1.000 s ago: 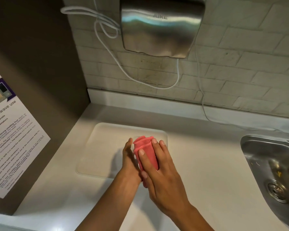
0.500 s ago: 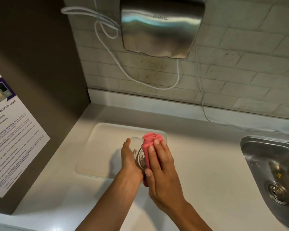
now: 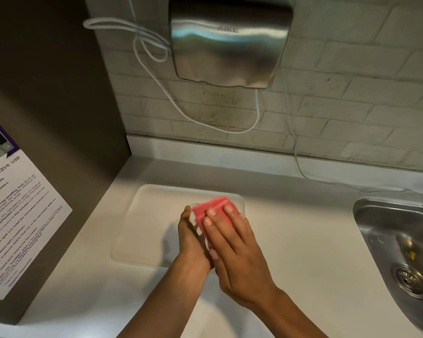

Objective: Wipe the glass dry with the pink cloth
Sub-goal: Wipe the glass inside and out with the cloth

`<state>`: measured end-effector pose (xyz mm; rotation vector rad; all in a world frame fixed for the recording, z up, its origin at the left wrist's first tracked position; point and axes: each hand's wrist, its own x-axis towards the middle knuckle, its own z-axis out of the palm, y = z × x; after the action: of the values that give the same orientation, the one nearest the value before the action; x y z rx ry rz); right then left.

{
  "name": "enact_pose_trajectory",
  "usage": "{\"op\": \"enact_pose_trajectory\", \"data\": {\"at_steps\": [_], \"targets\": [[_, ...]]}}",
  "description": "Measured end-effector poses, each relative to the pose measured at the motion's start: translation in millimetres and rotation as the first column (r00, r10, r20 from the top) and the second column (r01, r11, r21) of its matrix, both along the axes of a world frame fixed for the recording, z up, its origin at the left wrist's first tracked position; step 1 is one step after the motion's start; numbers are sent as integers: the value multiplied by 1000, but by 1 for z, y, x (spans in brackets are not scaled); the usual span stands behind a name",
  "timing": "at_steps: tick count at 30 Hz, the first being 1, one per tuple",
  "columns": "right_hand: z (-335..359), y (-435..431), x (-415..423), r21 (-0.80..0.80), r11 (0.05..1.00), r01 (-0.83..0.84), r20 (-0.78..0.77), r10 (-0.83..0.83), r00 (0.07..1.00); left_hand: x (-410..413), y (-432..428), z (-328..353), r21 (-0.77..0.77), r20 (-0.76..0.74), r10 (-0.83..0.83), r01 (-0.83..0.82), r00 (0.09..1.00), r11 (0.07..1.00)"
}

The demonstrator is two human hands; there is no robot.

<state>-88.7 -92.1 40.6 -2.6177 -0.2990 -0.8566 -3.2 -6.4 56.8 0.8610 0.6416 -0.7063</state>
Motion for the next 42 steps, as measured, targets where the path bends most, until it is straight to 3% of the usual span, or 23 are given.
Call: {"op": "enact_pose_trajectory", "data": {"at_steps": [1, 3, 6, 8, 11, 13, 16, 18, 20, 22, 24, 27, 29, 34, 42], "targets": [[3, -3, 2, -57, 998, -35, -19, 34, 999, -2, 1, -3, 5, 10, 7, -7, 1000, 1000], [9, -5, 6, 9, 1000, -27, -108, 28, 994, -5, 2, -3, 67, 20, -9, 8, 1000, 998], [17, -2, 9, 406, 908, 104, -296, 23, 955, -7, 3, 6, -23, -90, -41, 39, 995, 999], [17, 5, 7, 527, 841, 120, -291, 46, 956, -4, 4, 11, -21, -69, -32, 30, 997, 999], [10, 15, 0, 467, 879, 100, -265, 31, 964, 5, 4, 9, -32, -65, 40, -42, 997, 999], [6, 13, 0, 317, 944, 95, -213, -27, 977, 6, 4, 8, -17, -76, 67, -69, 995, 998], [9, 0, 3, 68, 997, -20, -125, 28, 992, -3, 4, 7, -48, -53, 52, -55, 997, 997], [13, -4, 6, 107, 994, -25, -158, 42, 987, -8, 4, 4, -78, -38, 39, -42, 998, 996], [19, -3, 7, 411, 910, 50, -241, 55, 969, -10, 3, 6, -88, -44, 20, -24, 999, 996], [19, 2, 5, 552, 825, 118, -260, 37, 965, -7, 3, 9, -91, -45, 21, -25, 999, 996], [17, 11, 0, 483, 869, 105, -254, 25, 967, -3, 4, 11, -85, -42, 61, -64, 997, 994], [6, 15, -3, 141, 987, 82, -142, -61, 988, -1, 5, 10, -64, -52, 83, -86, 995, 994], [6, 11, 0, 123, 991, 59, -155, -39, 987, -5, 5, 6, -92, -50, 81, -86, 995, 992], [18, 2, -2, 531, 843, 85, -298, 91, 950, -8, 10, 1, -186, -12, 55, -56, 998, 981], [40, 5, -2, 802, 581, 140, -389, 330, 860, 3, 17, -2, -208, 327, -66, 140, 943, 968]]}}
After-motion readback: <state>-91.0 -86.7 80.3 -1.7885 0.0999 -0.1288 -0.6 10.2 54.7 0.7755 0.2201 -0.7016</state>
